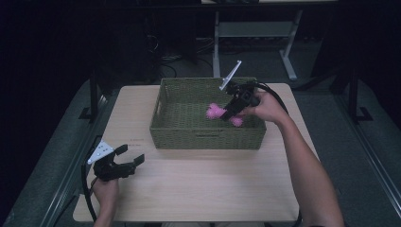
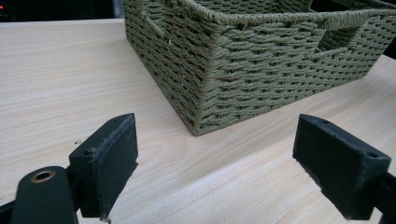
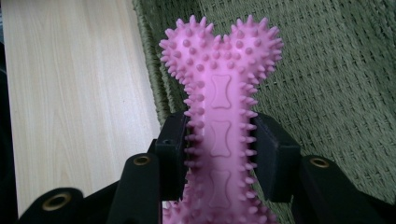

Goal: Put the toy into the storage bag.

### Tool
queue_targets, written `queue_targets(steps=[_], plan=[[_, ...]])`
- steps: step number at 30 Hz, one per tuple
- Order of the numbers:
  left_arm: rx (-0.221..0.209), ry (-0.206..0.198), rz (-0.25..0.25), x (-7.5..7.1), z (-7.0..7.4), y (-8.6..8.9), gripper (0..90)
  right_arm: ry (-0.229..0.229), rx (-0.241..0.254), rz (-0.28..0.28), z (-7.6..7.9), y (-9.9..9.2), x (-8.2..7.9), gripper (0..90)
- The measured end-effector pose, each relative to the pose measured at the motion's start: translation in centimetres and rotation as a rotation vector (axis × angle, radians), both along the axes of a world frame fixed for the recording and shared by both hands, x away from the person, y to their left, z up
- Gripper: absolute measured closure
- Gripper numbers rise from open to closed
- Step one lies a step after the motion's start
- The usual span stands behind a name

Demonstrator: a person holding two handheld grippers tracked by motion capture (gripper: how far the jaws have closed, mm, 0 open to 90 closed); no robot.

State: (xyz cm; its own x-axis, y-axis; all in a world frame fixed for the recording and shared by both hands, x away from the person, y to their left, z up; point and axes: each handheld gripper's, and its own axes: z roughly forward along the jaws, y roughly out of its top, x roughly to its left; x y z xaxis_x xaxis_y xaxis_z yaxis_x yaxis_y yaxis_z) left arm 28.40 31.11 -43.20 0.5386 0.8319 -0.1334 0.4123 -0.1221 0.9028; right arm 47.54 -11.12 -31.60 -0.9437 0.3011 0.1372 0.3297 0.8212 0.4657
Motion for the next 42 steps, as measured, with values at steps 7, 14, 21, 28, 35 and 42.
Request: queue_targets(steps=[7,14,21,28,35,42], plan=[[0.000,-0.001,0.001,0.0,0.0,0.0,13.6,0.017,-0.004,-0.013,-0.9,-0.1,0.6,57.8],[-0.002,0.000,-0.003,0.0,0.0,0.0,13.6,0.033,-0.004,-0.027,-1.7,-0.4,1.2,57.8],[-0.004,0.005,0.000,0.1,-0.1,-0.1,13.6,0.039,-0.001,-0.027,-2.1,-0.5,1.5,57.8],[-0.003,0.007,-0.002,0.1,-0.1,-0.1,13.6,0.042,0.003,-0.030,-2.5,-0.7,1.6,57.7],[0.000,0.007,0.002,0.1,-0.1,-0.1,13.6,0.056,-0.005,-0.034,-3.2,-0.7,2.0,57.6],[0.000,0.005,0.004,0.2,-0.1,0.0,13.6,0.070,-0.010,-0.031,-3.8,-0.5,2.2,57.6]])
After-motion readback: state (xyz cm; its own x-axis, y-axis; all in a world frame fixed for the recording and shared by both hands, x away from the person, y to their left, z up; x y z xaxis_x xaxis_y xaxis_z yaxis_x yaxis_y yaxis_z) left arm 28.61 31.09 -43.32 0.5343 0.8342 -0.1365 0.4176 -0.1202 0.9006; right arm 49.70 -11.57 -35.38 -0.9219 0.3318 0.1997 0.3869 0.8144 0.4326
